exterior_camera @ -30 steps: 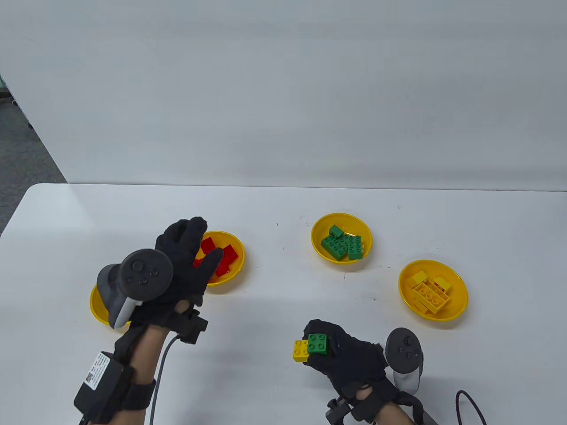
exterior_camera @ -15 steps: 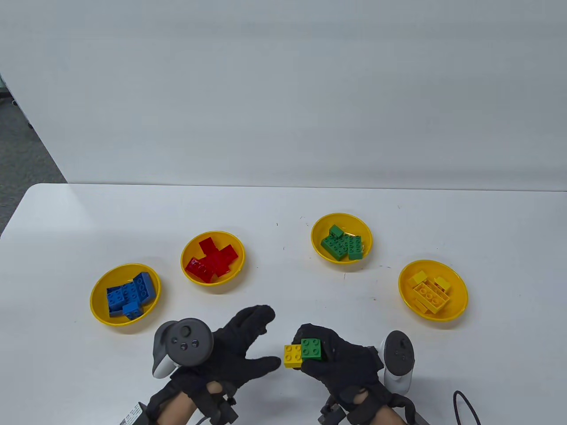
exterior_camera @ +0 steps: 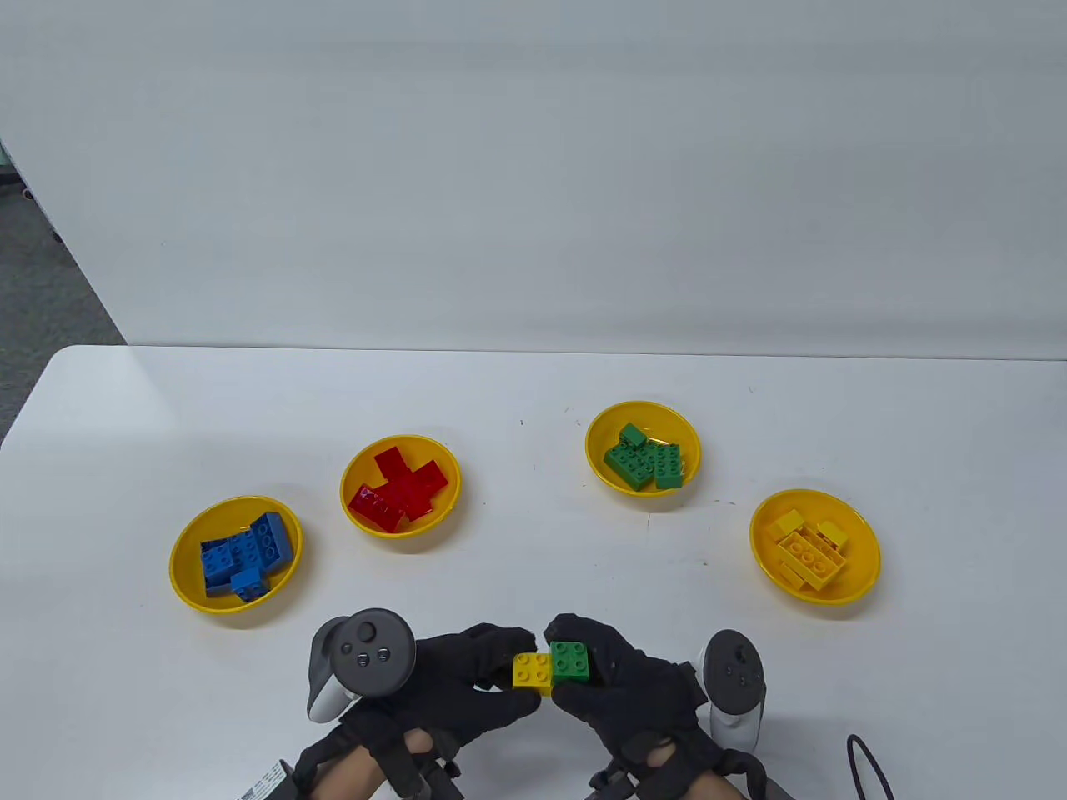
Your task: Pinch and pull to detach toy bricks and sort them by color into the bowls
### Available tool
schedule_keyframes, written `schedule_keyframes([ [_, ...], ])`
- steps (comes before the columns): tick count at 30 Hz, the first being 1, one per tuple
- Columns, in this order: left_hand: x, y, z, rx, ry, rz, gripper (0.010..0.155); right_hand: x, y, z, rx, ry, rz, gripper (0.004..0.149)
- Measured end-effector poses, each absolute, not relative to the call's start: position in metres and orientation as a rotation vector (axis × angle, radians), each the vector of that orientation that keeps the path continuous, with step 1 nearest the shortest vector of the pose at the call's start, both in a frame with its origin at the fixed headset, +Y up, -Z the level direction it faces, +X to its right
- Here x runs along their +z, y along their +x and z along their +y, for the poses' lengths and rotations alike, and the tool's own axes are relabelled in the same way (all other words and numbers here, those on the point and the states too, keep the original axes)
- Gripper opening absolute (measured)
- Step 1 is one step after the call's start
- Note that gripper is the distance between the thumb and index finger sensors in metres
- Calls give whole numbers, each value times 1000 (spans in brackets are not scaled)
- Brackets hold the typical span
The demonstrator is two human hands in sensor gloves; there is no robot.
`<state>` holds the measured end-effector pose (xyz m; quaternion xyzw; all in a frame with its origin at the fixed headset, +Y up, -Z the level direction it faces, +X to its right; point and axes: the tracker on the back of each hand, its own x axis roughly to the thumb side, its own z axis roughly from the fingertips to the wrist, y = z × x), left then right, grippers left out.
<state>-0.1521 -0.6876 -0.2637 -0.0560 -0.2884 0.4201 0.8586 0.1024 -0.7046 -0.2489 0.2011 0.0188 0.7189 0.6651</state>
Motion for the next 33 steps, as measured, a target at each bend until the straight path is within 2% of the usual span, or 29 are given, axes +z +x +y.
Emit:
schedule_keyframes([
  [3, -262, -152, -685, 771, -105, -606, 66, -247, 106, -693, 1809, 539, -84, 71],
  [7, -261, -151, -687, 708, -108, -603, 65, -245, 103, -693, 1854, 550, -95, 54],
  [13, -263, -150, -689, 727, -153, -658, 66, -247, 101, -696, 1881, 452, -105, 53],
  [14, -263, -148, -689, 736, -158, -713, 65, -250, 105, -697, 1856, 395, -92, 53],
  [18, -264, -151, -689, 725, -160, -678, 66, -256, 114, -709, 1722, 284, -11, 53],
  [21, -265, -158, -688, 685, -116, -619, 67, -266, 129, -685, 1801, 306, -172, 54],
  [24, -268, -170, -687, 688, -97, -572, 66, -297, 141, -643, 1994, 352, -354, 53],
  [27, -270, -182, -687, 718, -83, -527, 67, -344, 136, -609, 2259, 395, -379, 53],
  [30, -273, -192, -686, 742, -66, -484, 67, -397, 123, -603, 2525, 412, -381, 53],
  [33, -276, -200, -687, 749, -58, -451, 67, -444, 109, -623, 2829, 410, -276, 53],
])
